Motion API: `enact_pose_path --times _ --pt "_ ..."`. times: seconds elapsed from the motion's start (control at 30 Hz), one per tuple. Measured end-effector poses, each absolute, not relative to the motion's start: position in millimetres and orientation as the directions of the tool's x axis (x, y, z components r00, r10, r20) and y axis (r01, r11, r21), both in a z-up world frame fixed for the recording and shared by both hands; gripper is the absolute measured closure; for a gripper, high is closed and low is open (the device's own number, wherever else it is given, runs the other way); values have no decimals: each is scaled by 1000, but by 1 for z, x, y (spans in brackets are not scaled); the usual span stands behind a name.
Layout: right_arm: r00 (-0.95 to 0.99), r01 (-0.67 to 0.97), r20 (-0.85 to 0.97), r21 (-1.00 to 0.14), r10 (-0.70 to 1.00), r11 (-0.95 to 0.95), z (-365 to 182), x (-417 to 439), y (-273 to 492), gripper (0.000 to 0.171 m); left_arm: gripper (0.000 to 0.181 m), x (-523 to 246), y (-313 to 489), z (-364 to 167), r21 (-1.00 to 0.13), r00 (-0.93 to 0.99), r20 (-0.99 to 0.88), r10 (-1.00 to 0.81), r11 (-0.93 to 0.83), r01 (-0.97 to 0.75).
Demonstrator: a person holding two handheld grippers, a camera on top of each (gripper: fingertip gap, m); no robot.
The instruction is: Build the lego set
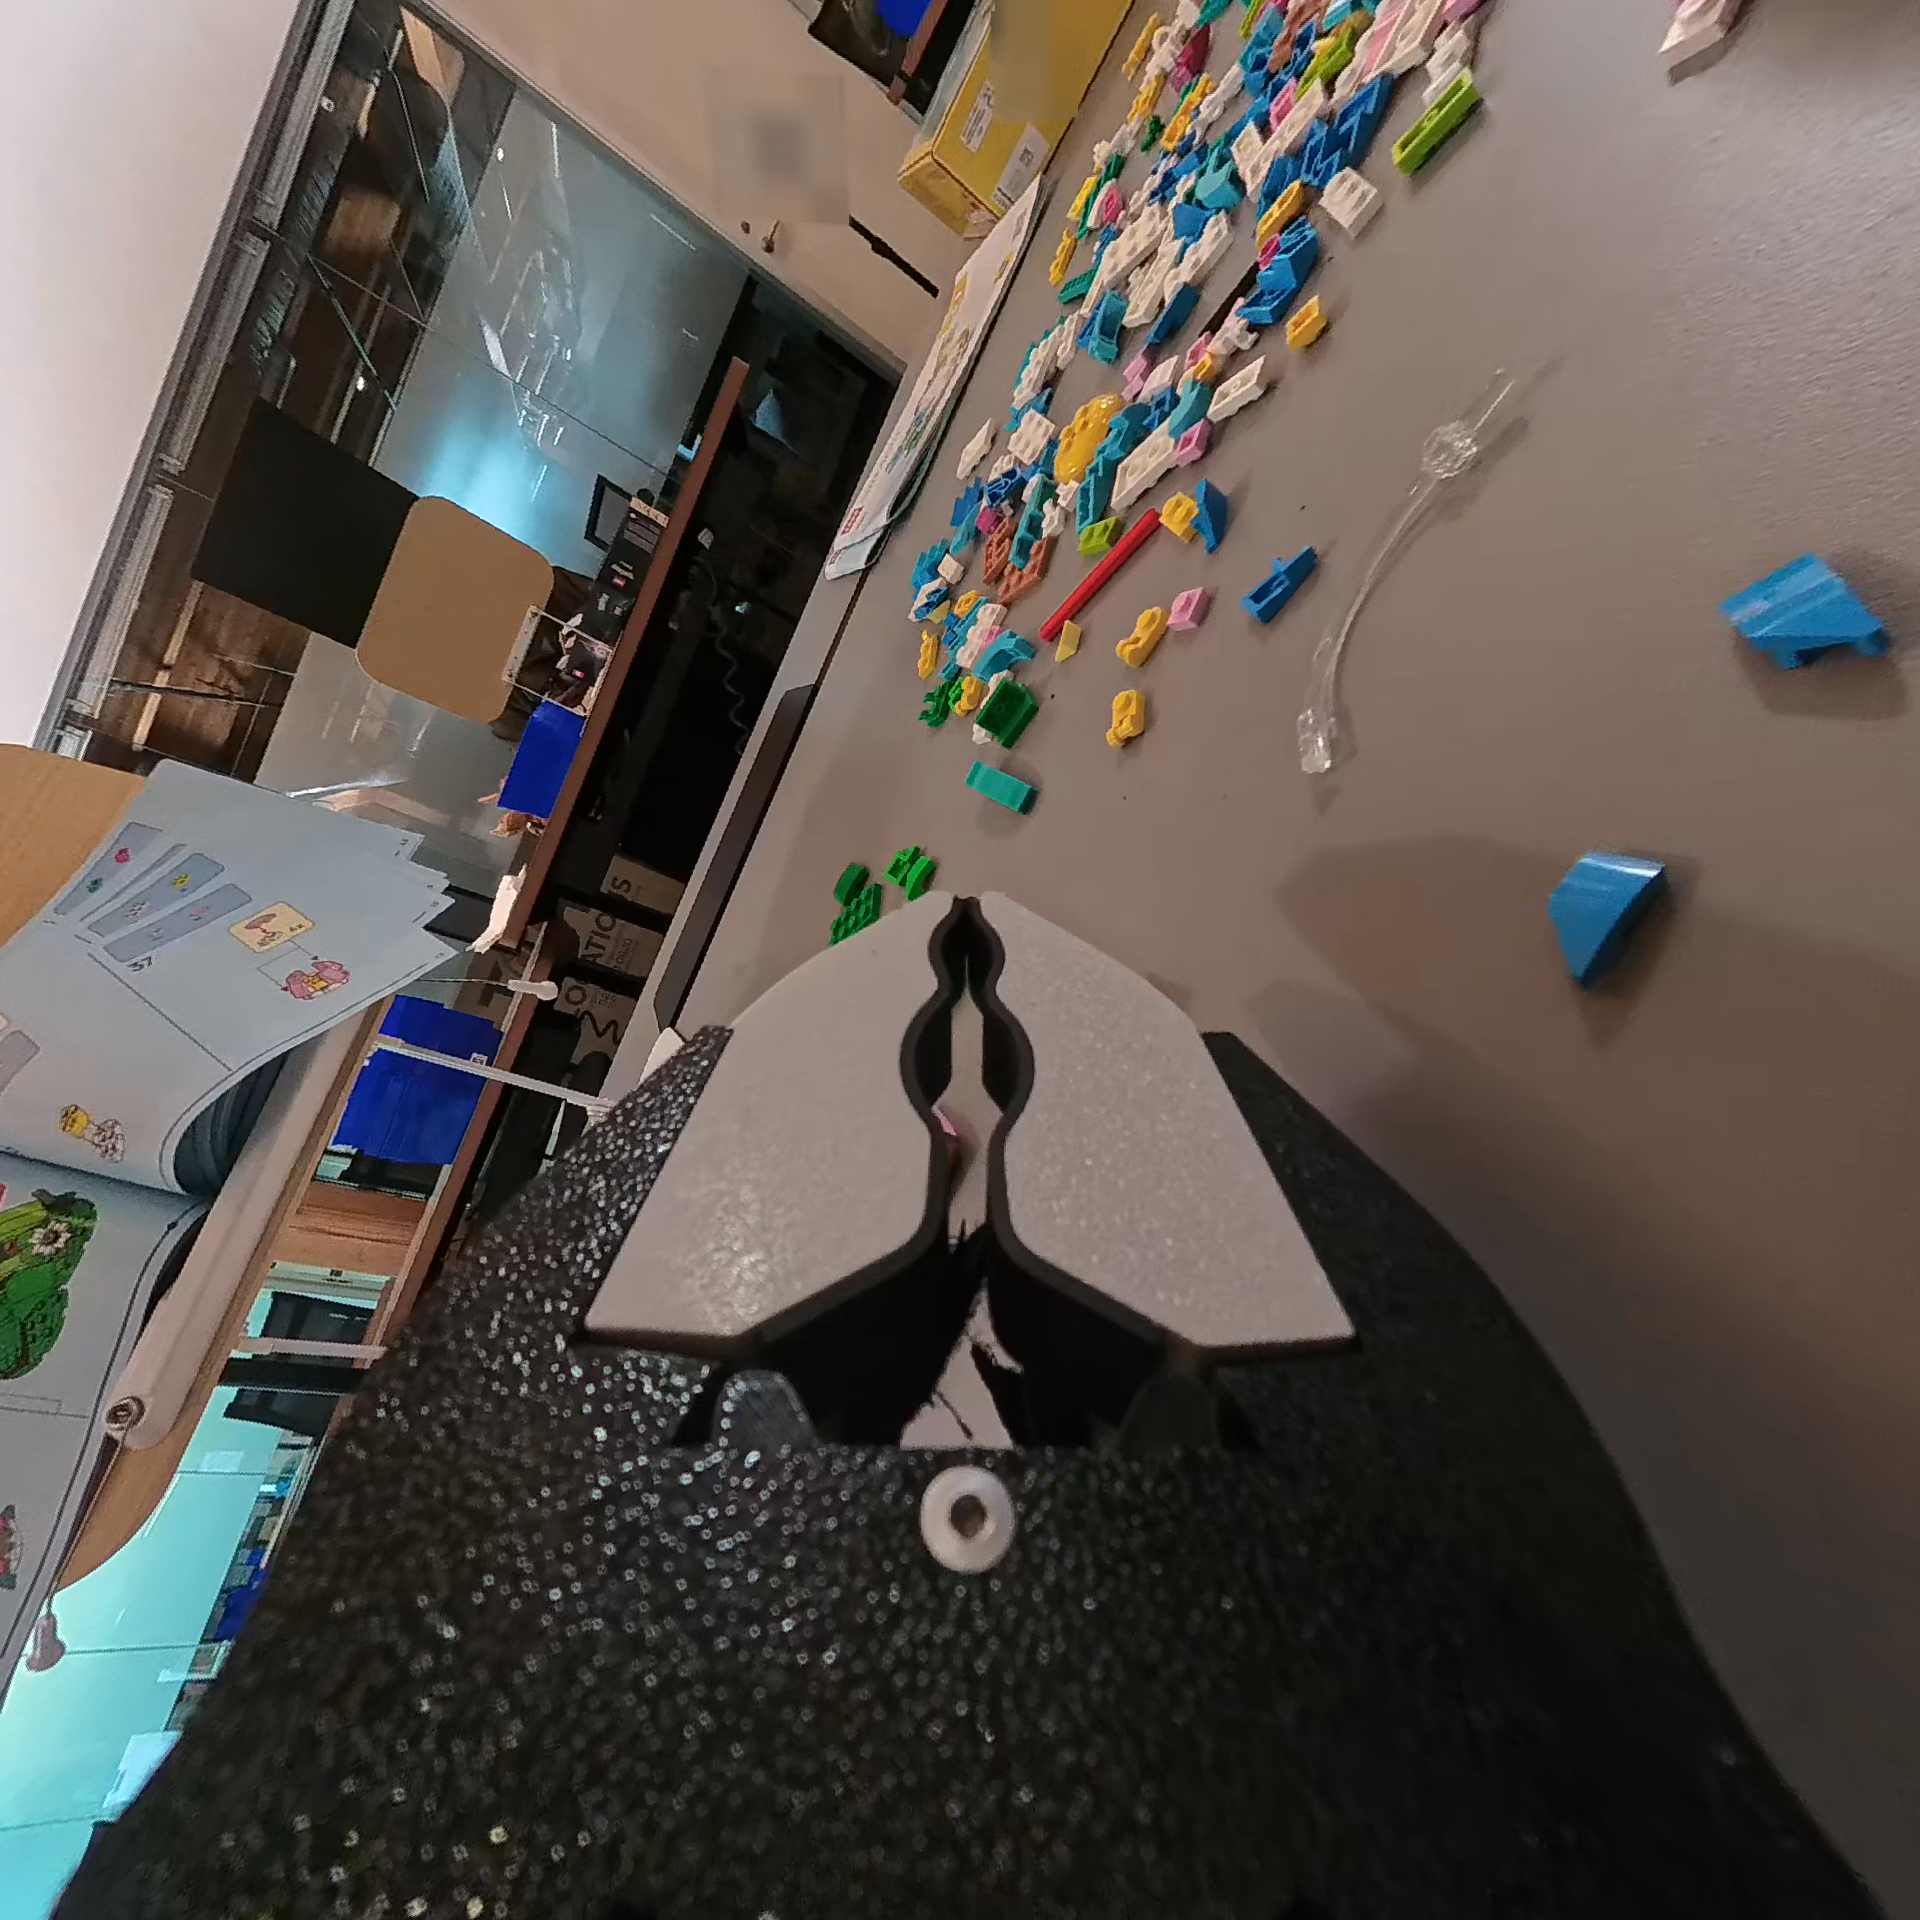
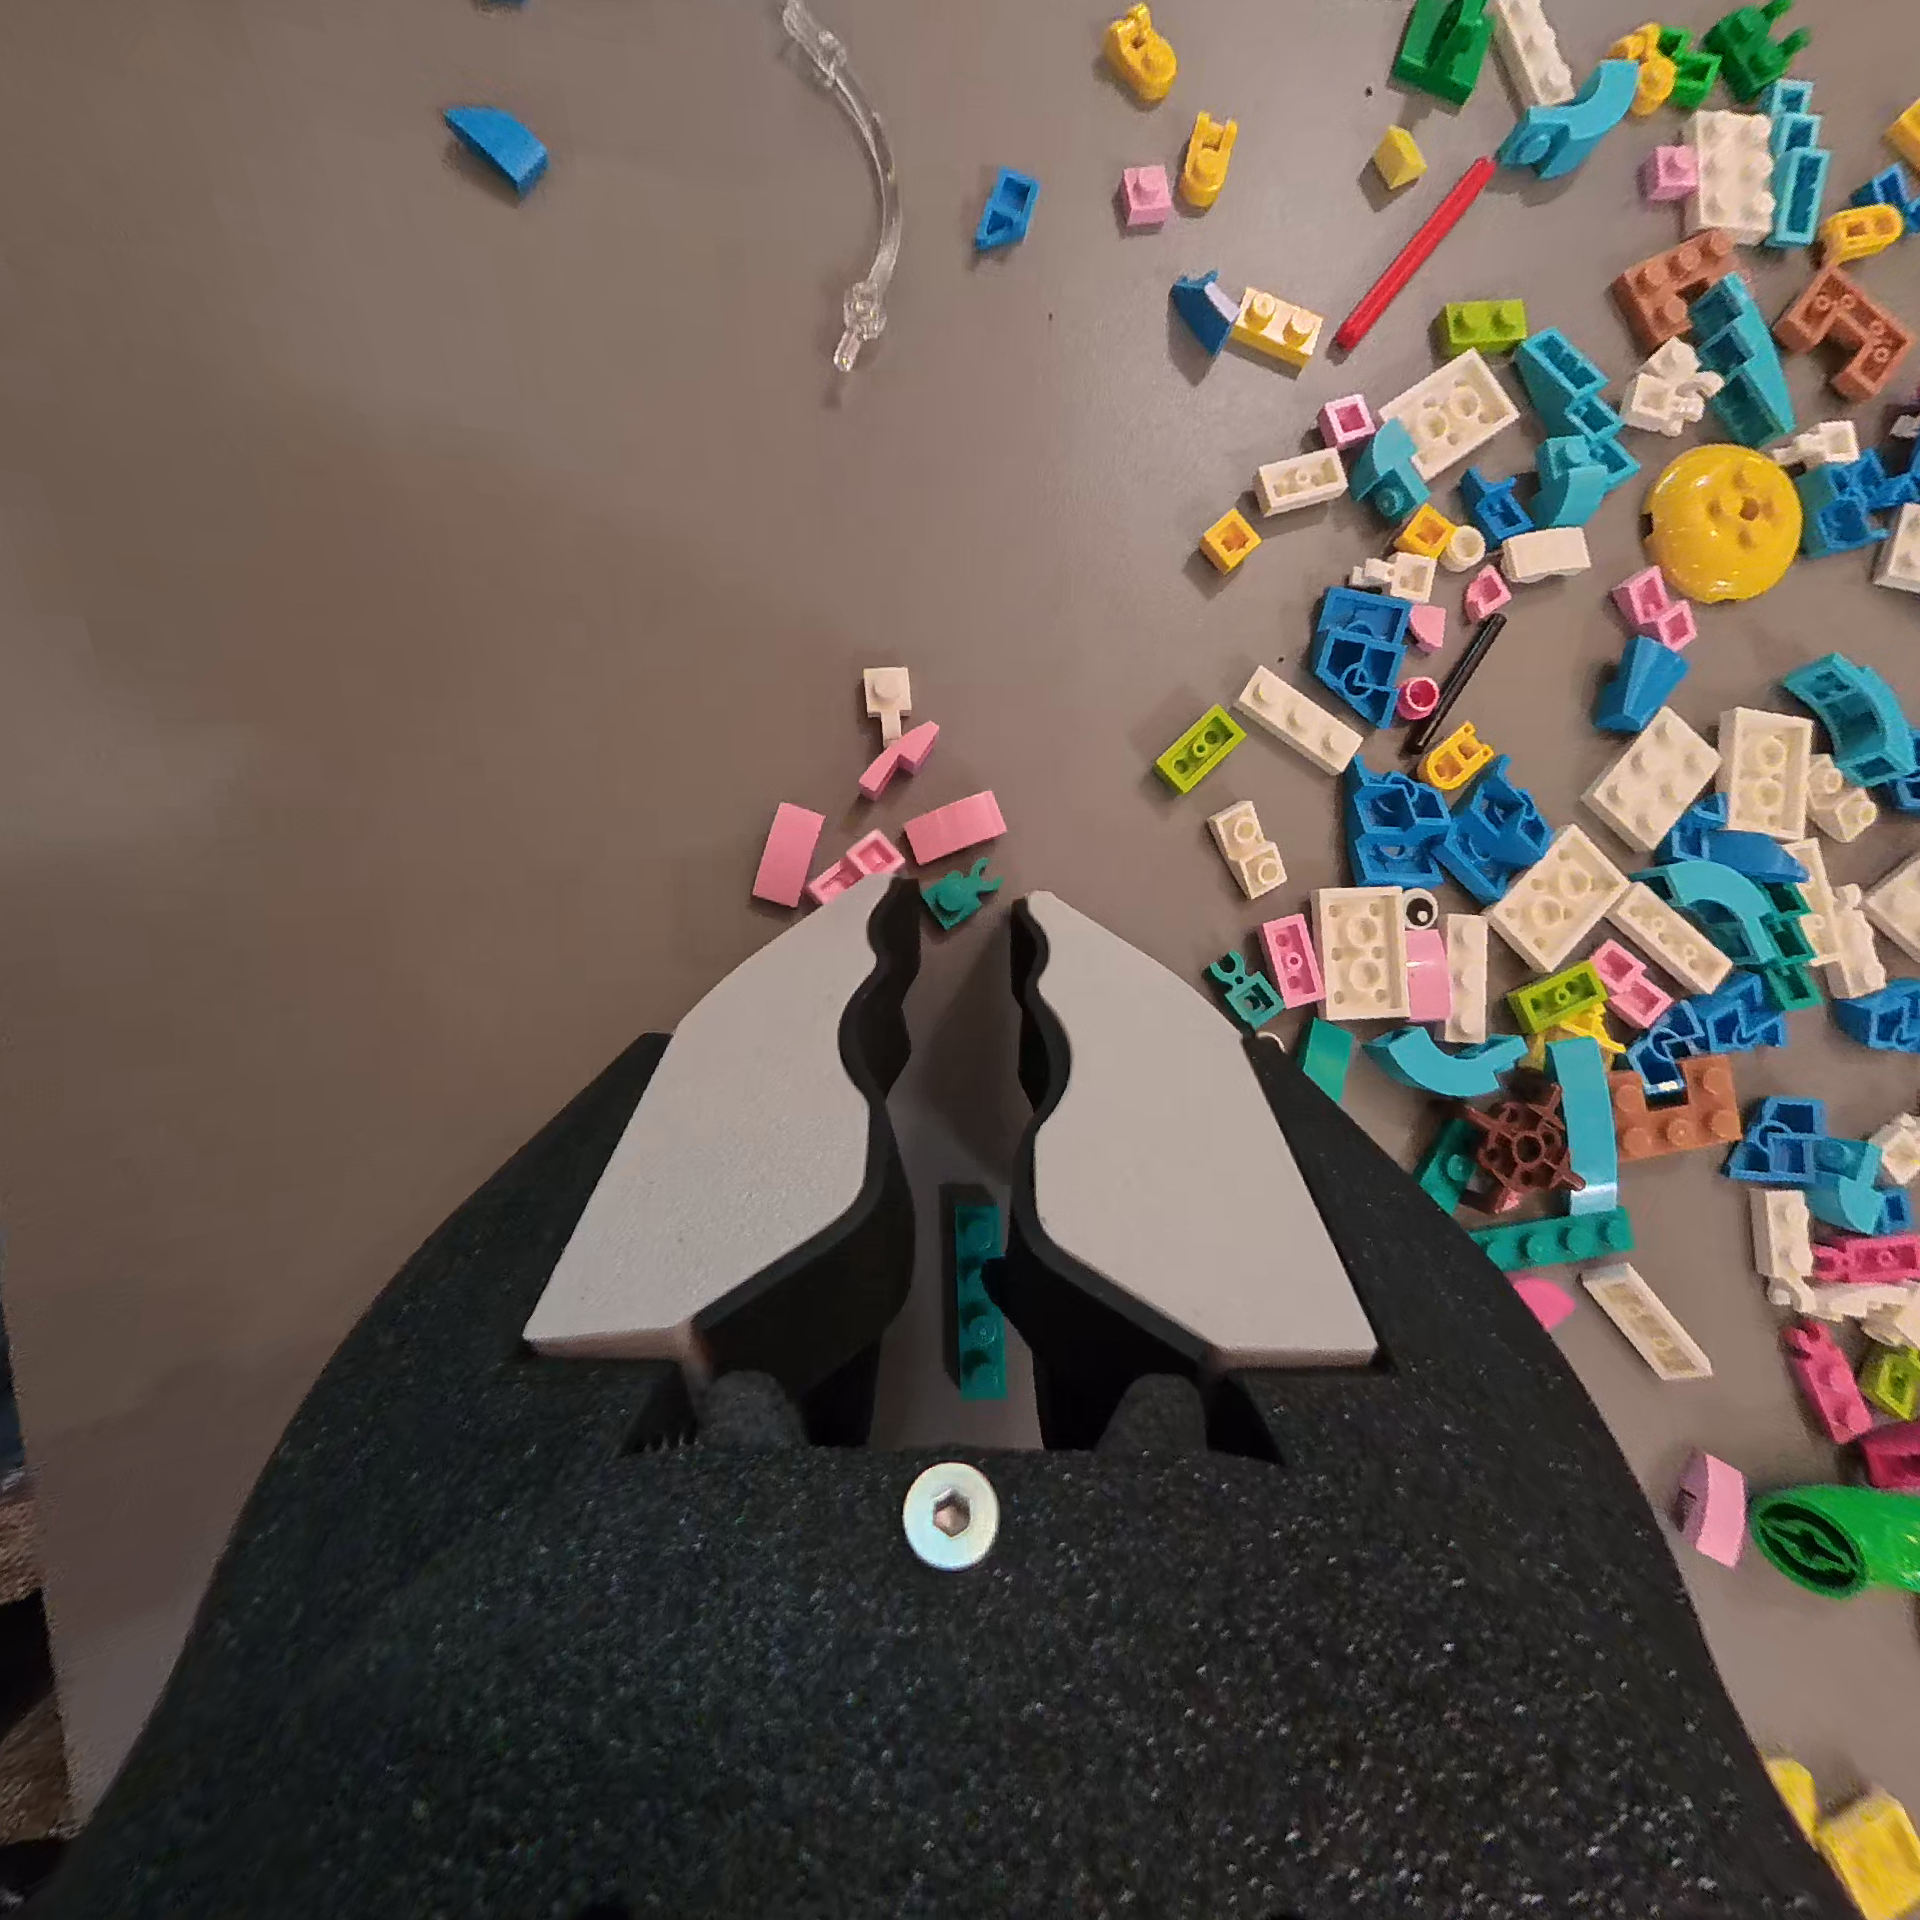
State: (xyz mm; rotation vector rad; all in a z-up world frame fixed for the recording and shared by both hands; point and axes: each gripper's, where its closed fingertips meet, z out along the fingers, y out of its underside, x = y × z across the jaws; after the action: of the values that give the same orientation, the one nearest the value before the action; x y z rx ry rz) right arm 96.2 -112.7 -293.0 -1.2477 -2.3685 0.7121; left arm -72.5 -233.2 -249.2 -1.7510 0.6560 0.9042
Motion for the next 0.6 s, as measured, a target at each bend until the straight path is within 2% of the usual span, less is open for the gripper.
enact_pose_path --times 0.03,0.17,0.27,0.4,0.53,0.6 --pt "-540 649 88 -589 837 480 -293 96 -112 158 181 -72 -233 -249 -534 571 -821 -15 -336 -776" --pt "-529 646 112 -589 841 485 -292 96 -107 162 181 -73 -233 -249 -535 573 -820 -15 -336 -775" --pt "-447 668 169 -590 878 454 -286 94 -84 162 181 -73 -233 -248 -540 576 -817 -11 -333 -773" --pt "-311 738 268 -536 912 410 -283 96 -37 162 181 -73 -233 -248 -543 579 -815 -11 -332 -771" --pt "-284 769 291 -500 914 398 -283 97 -20 157 181 -73 -233 -249 -546 583 -812 -15 -333 -769" --pt "-266 732 330 -542 906 412 -263 78 -20 154 181 -72 -232 -248 -544 581 -814 -14 -330 -771"
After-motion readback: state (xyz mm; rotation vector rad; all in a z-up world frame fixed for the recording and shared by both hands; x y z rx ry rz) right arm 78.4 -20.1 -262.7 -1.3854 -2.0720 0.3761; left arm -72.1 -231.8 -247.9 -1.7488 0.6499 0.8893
